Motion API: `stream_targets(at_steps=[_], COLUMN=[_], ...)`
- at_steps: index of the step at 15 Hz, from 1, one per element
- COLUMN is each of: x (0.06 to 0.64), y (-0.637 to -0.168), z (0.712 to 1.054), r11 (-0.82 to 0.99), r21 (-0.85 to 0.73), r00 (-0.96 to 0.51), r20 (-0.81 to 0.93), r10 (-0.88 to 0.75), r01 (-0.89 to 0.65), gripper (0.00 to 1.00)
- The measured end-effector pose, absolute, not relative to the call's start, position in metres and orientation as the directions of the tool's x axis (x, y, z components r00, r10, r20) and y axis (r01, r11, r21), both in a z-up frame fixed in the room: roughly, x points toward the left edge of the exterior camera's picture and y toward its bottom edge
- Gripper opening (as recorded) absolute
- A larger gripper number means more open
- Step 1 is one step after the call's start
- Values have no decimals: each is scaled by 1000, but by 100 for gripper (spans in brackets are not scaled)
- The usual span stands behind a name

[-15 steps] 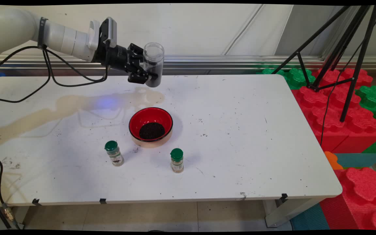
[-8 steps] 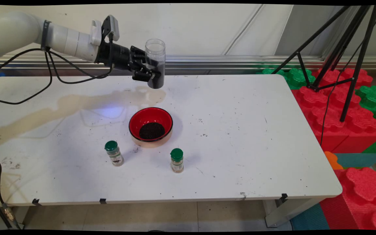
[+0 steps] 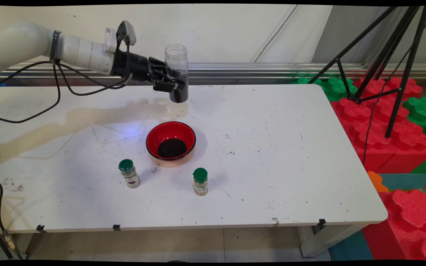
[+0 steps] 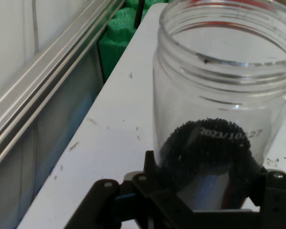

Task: Place the picked object on the table

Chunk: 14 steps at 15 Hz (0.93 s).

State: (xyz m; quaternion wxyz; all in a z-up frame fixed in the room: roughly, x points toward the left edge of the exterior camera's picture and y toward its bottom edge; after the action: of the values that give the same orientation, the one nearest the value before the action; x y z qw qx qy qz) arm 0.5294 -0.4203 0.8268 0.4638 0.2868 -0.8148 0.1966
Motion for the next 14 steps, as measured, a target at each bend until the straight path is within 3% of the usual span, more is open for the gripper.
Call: stream_targets(at_steps=[14], x=[539], y=[-428], z=[782], r11=[746], r21=[-2], r00=[-348], r20=[885], r10=[-308], r01=[-666], gripper=[0])
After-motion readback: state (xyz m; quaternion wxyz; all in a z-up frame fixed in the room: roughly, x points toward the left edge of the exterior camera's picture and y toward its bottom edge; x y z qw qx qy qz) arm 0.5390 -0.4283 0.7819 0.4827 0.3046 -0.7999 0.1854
